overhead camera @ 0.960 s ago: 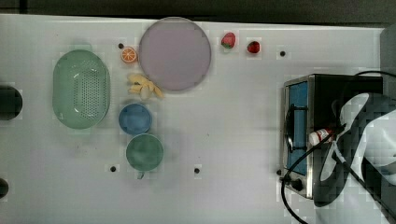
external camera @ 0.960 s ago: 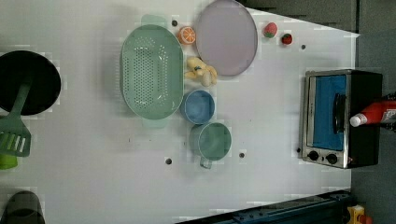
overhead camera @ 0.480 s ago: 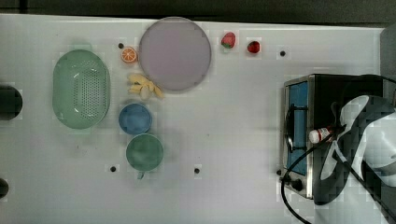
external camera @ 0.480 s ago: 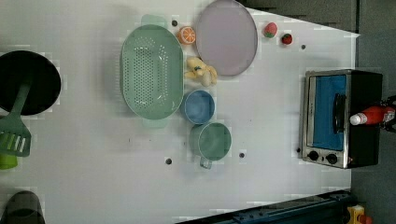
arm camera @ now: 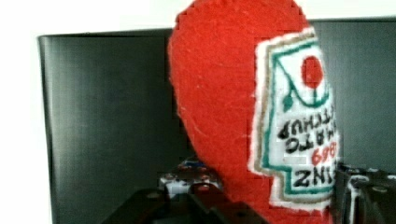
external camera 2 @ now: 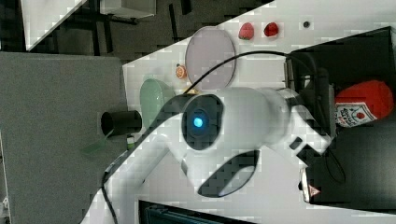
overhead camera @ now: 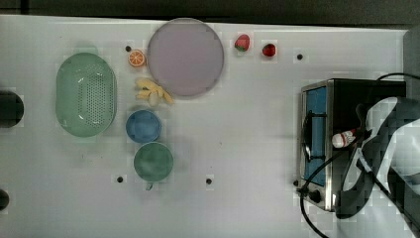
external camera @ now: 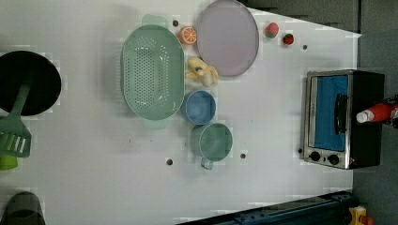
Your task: Pick Ketchup from oven and place it on table.
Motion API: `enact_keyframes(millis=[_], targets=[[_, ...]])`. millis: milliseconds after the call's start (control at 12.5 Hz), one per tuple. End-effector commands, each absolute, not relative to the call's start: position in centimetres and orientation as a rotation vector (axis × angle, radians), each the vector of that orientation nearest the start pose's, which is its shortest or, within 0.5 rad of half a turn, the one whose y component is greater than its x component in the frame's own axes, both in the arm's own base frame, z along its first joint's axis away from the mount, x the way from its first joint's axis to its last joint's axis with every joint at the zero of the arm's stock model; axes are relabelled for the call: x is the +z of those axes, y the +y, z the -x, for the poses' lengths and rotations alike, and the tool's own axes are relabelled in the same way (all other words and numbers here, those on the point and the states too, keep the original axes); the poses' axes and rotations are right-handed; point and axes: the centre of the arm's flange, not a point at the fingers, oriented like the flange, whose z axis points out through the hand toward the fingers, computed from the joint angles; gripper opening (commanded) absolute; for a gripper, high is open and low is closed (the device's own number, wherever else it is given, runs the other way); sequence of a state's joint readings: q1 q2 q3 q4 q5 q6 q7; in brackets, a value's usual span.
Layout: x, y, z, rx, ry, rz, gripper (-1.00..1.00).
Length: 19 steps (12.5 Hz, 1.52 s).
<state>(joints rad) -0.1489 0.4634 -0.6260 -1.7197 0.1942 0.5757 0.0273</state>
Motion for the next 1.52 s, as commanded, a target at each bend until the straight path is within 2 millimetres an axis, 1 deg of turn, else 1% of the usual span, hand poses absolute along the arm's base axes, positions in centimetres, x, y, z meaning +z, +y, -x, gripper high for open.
enact_keyframes(millis=[80,160,320,400,560,720,880,1040,1200,1360,1520], targets=[[47.3,-38.2,-54.2,-0.268,2.051,2.45,0.24],[48.7,-36.0,-55.0,-0.236,1.993,2.484,0.24],[51.3,-30.3,-56.6,-0.142,1.858,2.544,0.24],[52.3,-27.6,-57.0,-0.095,1.791,2.574,0.24],[53.6,-22.2,-57.7,-0.016,1.659,2.631,0.24],[54.0,-17.0,-58.4,0.056,1.54,2.686,0.24],[53.3,-12.0,-59.1,0.123,1.421,2.748,0.24],[52.3,-7.4,-59.8,0.157,1.318,2.799,0.24],[50.7,-3.5,-59.9,0.208,1.293,2.823,0.24],[48.0,-1.0,-59.3,0.267,1.391,2.823,0.24],[44.4,-0.4,-58.5,0.298,1.528,2.799,0.24]])
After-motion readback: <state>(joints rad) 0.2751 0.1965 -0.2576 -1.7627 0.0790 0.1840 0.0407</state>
